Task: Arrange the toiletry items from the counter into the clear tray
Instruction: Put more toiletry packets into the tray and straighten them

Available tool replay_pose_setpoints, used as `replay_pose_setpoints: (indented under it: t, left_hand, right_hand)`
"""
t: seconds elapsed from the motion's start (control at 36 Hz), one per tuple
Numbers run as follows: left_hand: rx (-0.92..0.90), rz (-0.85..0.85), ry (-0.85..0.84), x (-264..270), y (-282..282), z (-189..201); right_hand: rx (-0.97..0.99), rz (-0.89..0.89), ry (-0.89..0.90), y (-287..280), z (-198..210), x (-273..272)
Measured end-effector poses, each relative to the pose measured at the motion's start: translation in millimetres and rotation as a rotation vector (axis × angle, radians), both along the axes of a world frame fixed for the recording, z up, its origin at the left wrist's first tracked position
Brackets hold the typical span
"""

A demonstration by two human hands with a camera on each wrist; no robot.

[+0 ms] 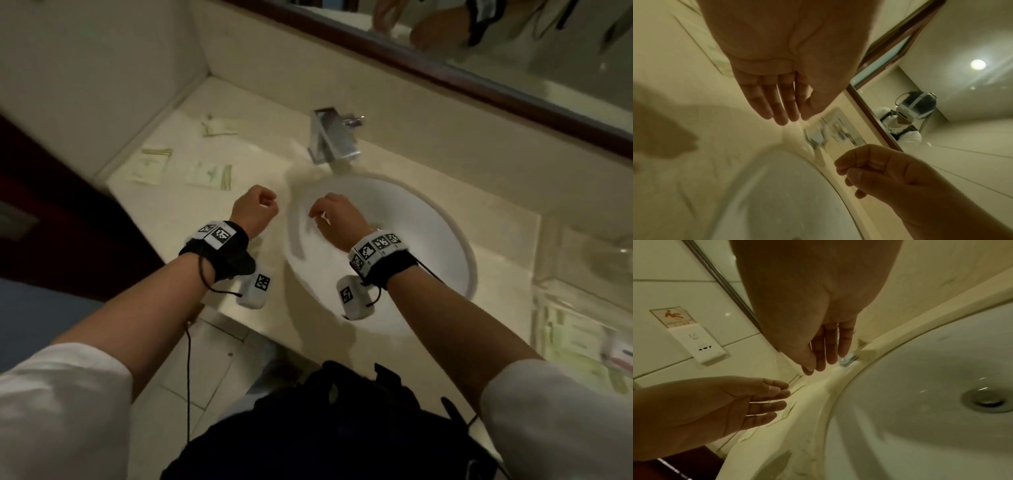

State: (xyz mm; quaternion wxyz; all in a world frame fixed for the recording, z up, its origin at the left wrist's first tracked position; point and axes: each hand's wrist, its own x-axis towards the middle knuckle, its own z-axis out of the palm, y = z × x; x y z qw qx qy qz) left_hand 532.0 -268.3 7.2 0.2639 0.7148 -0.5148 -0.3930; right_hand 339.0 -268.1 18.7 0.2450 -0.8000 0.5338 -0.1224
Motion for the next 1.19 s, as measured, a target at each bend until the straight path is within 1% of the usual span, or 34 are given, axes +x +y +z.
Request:
replay_pose_setpoints:
  t: [0.11, 0.19, 0.28, 0.42, 0.47, 0.58, 0.83, 0.94, 1.08, 1.14, 1.19]
  left_hand:
    - [-0.019, 0.055, -0.154, 72.2, -16.2, -4.9]
    - [-0.024, 0.083, -0.226, 111.8, -28.2, -13.8]
    - [-0.001, 0.097, -0.253, 135.7, -39.9, -22.9]
    - [0.084, 0.149, -0.258, 159.0, -64.0, -33.7]
    - [0.102, 0.164, -0.270, 157.9, -69.2, -35.4]
    - [0.141, 0.159, -0.347, 162.6, -83.2, -40.3]
    - [0.100, 0.074, -0.438, 173.1, -94.1, -51.2]
    - [0.090, 0.013, -0.412, 175.7, -98.3, -51.9]
    - [0.091, 0.001, -0.356, 176.3, -101.5, -52.5]
    - [0.073, 0.021, -0.313, 174.0, -101.2, -49.6]
    - [0.042, 0.097, -0.207, 170.7, -99.7, -45.4]
  right_hand:
    - [0.041, -0.008, -0.008, -26.2, -6.1, 66.7]
    - [0.056, -0.003, 0.023, -43.1, -12.1, 104.2]
    - [0.087, -0.007, 0.070, -59.7, -20.5, 136.8]
    - [0.109, -0.055, 0.138, -85.3, -31.1, 179.5]
    - [0.118, -0.089, 0.150, -91.9, -32.7, 184.3]
    - [0.133, -0.168, 0.171, -106.6, -40.9, 198.9]
    - [0.167, -0.227, 0.263, -125.8, -53.2, 213.1]
    - [0.172, -0.232, 0.274, -128.3, -57.4, 215.0]
    - [0.167, -0.228, 0.278, -130.7, -57.4, 216.3]
    - [0.175, -0.233, 0.274, -131.8, -56.2, 216.7]
    - [0.204, -0.226, 0.262, -132.2, -54.5, 218.1]
